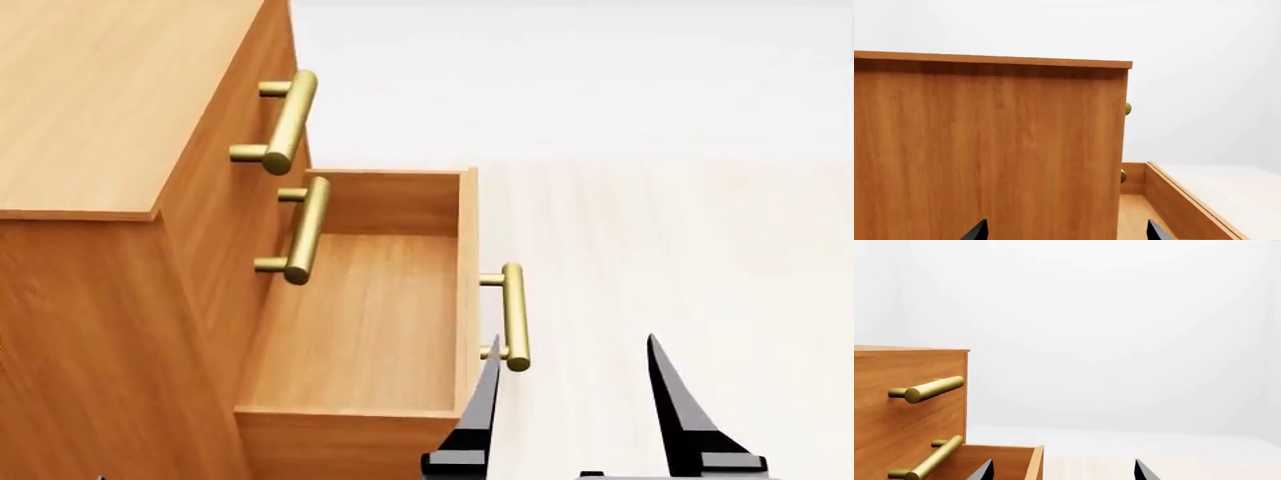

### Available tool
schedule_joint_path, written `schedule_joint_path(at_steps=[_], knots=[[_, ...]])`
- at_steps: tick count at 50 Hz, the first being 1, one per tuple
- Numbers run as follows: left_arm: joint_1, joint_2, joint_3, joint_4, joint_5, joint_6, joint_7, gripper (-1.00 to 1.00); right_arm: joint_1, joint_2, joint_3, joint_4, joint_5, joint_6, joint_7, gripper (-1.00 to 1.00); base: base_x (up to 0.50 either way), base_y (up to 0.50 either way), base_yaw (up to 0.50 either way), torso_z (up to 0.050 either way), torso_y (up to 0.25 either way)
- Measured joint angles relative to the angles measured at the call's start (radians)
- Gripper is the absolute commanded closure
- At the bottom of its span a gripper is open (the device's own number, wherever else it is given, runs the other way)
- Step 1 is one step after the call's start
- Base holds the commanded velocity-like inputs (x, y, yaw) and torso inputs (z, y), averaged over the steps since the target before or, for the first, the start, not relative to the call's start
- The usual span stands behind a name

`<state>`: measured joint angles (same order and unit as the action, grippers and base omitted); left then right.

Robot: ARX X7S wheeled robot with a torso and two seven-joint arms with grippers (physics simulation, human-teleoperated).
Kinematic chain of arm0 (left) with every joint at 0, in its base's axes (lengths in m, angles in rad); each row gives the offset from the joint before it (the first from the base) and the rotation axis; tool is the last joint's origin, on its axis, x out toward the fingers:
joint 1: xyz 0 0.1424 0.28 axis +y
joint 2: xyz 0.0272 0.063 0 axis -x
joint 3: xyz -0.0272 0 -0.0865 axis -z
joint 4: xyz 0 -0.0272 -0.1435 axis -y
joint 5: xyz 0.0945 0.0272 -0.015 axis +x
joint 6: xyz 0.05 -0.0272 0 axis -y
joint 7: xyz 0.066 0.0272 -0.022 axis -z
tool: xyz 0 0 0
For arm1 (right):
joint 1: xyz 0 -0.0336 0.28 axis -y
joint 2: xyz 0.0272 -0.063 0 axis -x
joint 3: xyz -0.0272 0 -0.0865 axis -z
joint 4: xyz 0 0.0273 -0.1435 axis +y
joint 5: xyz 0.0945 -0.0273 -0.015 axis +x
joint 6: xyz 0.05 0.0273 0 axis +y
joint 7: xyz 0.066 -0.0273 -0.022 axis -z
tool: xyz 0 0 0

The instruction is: Put the bowl in the bottom drawer of the cabinet and close it.

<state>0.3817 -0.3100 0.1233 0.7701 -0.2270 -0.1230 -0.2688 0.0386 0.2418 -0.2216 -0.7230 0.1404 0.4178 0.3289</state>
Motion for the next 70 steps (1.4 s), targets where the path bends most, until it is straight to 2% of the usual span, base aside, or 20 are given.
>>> schedule_joint_path(at_steps=[40,70], knots=[[0.001,-0.025,0.006,0.015,-0.035,-0.001,-0.021,-1.0,0.005,0.023,-0.016,0.015,0.021,-0.021,0.027,-1.0,0.0,0.0,0.0,0.05,0.0],[-0.001,-0.042,0.024,0.014,-0.019,-0.006,-0.04,-1.0,0.008,0.037,-0.025,0.01,0.033,-0.021,0.045,-1.0,0.0,0.0,0.0,0.049,-0.134]])
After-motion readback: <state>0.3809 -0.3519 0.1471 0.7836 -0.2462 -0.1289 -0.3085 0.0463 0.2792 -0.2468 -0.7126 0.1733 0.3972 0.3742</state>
